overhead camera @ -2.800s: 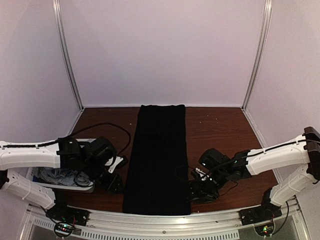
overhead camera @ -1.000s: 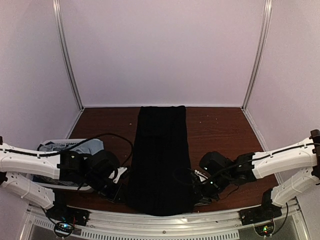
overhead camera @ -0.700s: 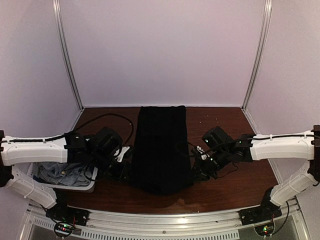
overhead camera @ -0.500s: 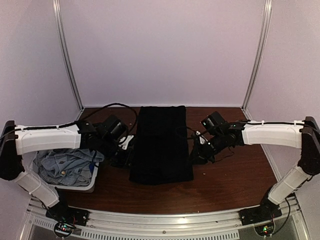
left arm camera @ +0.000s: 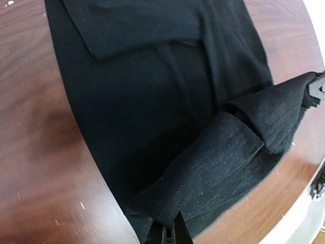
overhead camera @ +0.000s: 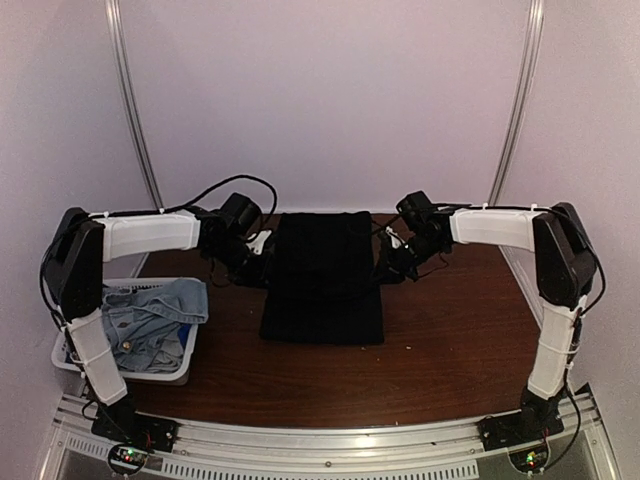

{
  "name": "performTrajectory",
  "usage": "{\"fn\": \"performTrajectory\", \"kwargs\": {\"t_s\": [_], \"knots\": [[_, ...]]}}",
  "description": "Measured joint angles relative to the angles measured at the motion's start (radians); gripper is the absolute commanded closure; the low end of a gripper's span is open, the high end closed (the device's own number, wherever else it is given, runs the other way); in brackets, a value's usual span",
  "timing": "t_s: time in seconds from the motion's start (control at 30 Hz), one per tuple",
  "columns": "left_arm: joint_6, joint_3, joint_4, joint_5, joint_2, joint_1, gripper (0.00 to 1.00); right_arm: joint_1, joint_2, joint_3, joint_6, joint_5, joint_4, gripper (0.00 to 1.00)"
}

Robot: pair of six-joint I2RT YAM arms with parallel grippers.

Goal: Fold and stack the mixed laundry pile
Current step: Fold the rectangle-folded T-shirt at the center of the board.

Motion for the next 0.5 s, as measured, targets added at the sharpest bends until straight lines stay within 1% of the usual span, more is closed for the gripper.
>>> {"fn": "performTrajectory", "kwargs": {"t_s": [0.1, 0.23, 0.5], "knots": [[0.022, 0.043, 0.002, 0.005, 0.063, 0.024, 1.00, -0.015, 0.059, 0.054, -0.023, -0.011, -0.006, 1.00], [0.042, 0.091, 0.006, 0.015, 0.124, 0.050, 1.00, -0.039, 0.109, 0.084, -0.041, -0.029, -0.013, 1.00], [0.060, 0.159, 0.026, 0.030, 0.188, 0.079, 1.00, -0.081, 0.186, 0.179, -0.066, -0.064, -0.024, 1.00]]}}
